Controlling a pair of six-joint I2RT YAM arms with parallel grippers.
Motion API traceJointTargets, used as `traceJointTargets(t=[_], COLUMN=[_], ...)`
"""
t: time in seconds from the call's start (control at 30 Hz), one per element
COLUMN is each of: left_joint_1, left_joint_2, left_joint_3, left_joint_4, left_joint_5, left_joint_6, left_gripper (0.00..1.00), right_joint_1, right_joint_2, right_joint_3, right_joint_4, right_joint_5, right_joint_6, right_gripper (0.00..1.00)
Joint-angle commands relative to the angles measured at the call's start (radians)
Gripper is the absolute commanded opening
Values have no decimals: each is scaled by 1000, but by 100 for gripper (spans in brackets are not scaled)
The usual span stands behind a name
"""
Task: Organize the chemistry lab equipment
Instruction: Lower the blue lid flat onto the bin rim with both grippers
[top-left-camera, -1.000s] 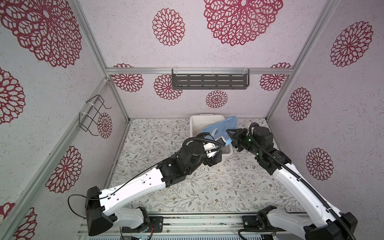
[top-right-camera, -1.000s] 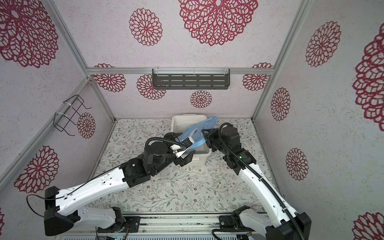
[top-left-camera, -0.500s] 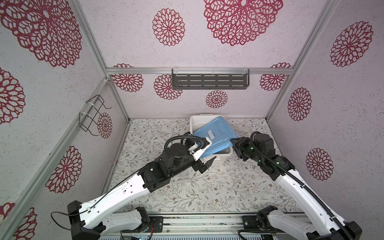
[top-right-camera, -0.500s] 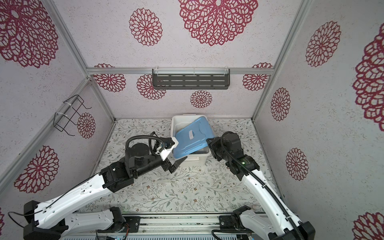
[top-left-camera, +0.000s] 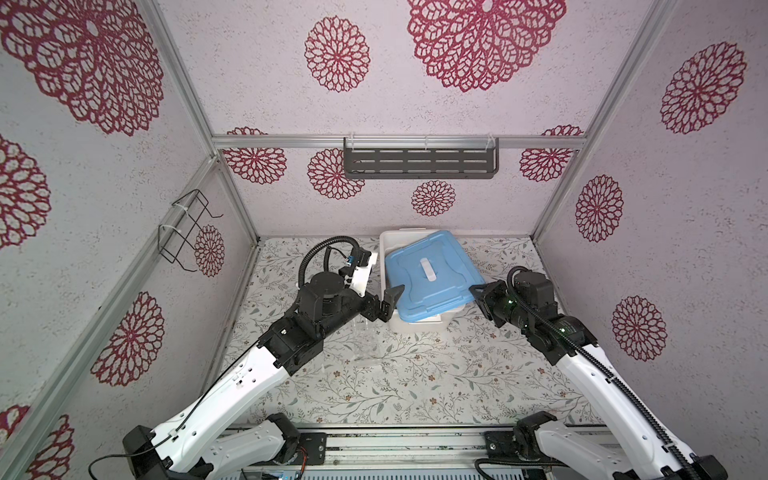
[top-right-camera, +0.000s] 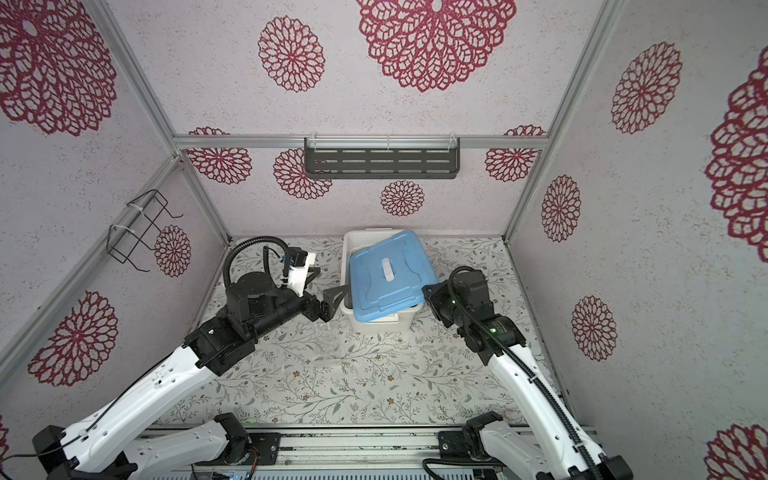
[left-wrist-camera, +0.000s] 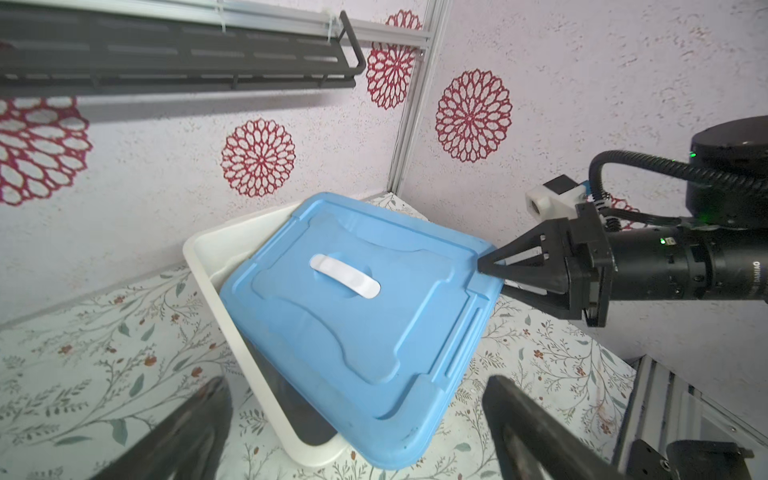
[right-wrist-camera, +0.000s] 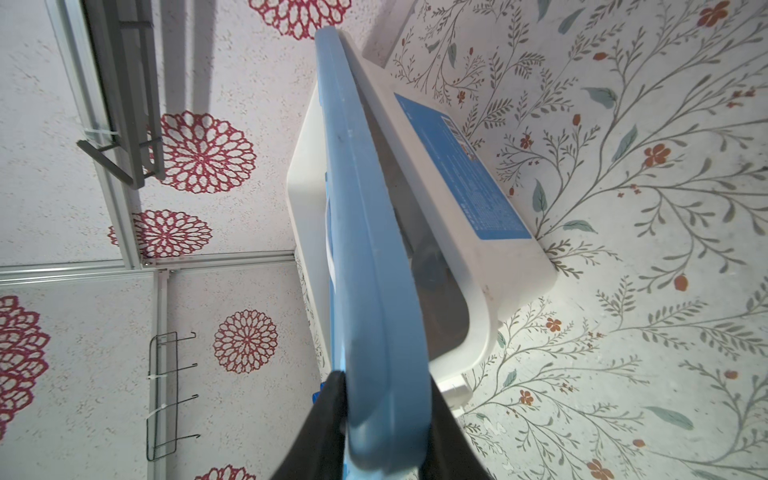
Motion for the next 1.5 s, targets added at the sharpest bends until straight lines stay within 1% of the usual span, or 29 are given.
traceJointTargets(t=[0.0, 0.23, 0.3, 0.43, 0.57, 0.63, 0.73, 0.87, 1.13, 1.23, 1.3, 1.47], left_joint_1=[3, 3, 3, 3, 3, 3, 3, 4, 3, -3, -6, -6], left_joint_2=[18, 76, 94, 109, 118, 124, 134, 139, 183, 200, 221, 247], left_joint_3=[-17, -6, -1, -1, 2, 8, 25, 34, 50, 64, 84, 106], left_joint_4=[-13, -67, -80, -77, -95, -107, -137, -161, -174, -175, -203, -225], left_joint_5=[11, 9, 9, 4, -54, -73, -107, -183, -141, -127, -141, -149], left_joint_6=[-71, -99, -113, -135, -155, -148, -135, -147, -176, -144, -137, -141], left_gripper=[97, 98, 98, 98, 98, 98, 98, 99, 100, 100, 99, 98], right_joint_1=[-10, -13, -12, -13, -12, -12, -12, -12, -11, -11, -11, -10], right_joint_2=[-57, -156, -174, -199, -190, -191, -210, -224, -161, -145, -133, -109], right_joint_3=[-55, -186, -226, -324, -413, -438, -453, -470, -462, -452, -448, -452], right_joint_4=[-15, 67, 118, 303, 507, 552, 538, 516, 517, 483, 472, 505], right_joint_5=[40, 73, 74, 75, 67, 70, 82, 78, 28, 25, 23, 10], right_joint_6=[10, 103, 142, 232, 301, 310, 301, 295, 281, 259, 255, 260], right_gripper=[28, 26, 26, 26, 29, 30, 32, 35, 44, 45, 45, 47])
